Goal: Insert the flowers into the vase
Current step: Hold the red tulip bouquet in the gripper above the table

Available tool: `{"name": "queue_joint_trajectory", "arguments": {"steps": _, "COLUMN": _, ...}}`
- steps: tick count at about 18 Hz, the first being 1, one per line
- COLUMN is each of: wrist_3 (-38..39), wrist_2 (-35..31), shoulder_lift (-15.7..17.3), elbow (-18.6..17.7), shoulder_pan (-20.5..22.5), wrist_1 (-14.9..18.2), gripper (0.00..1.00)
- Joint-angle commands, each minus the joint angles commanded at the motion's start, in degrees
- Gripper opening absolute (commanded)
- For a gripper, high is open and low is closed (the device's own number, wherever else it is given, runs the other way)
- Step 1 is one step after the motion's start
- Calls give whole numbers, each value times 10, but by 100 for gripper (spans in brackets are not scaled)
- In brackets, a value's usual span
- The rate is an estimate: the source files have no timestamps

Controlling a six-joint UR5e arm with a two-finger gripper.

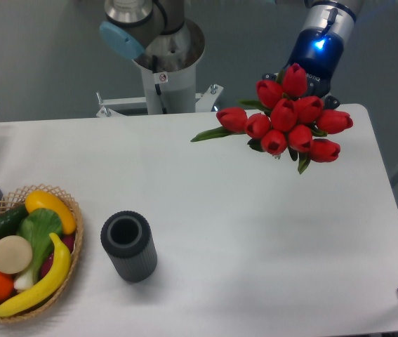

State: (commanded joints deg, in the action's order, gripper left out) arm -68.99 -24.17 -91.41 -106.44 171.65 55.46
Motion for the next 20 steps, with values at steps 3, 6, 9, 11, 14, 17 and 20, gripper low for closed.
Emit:
{"name": "queue_joint_trajectory", "arguments": {"steps": 3, "wrist_3": -2, "wrist_2": 0, "shoulder_lift": 0, "elbow": 0, "shoulder_pan": -2, "wrist_1": 0, "gripper": 11}}
{"name": "queue_joint_trajectory", "arguments": {"steps": 6, "wrist_3": -2, "wrist_2": 1, "shoulder_lift": 0, "elbow": -1, "shoulder_pan": -2, "wrist_1": -1, "gripper": 11}}
{"name": "queue_joint_trajectory", "arguments": {"steps": 9, "wrist_3": -3, "wrist_2": 9, "shoulder_lift": -1, "elbow": -1, "shoulder_pan": -3, "wrist_1": -1, "gripper": 11}}
{"name": "queue_joint_trajectory", "arguments": {"steps": 11, "wrist_3": -3, "wrist_2": 30, "shoulder_lift": -2, "elbow": -1, "shoulder_pan": -4, "wrist_1": -1, "gripper": 11}}
{"name": "queue_joint_trajectory", "arguments": {"steps": 14, "wrist_3": -4, "wrist_2": 36, "shoulder_lift": -9, "elbow": -1, "shoulder_pan": -10, "wrist_1": -13, "gripper": 11}}
{"name": "queue_joint_trajectory", "arguments": {"steps": 17, "wrist_3": -4, "wrist_2": 50, "shoulder_lift": -31, "elbow": -1, "shoulder_pan": -32, "wrist_1": -49, "gripper": 11}}
{"name": "queue_joint_trajectory", "arguments": {"steps": 20, "wrist_3": -4, "wrist_2": 85, "shoulder_lift": -46, "elbow": 0, "shoulder_pan": -48, "wrist_1": -61, "gripper": 11}}
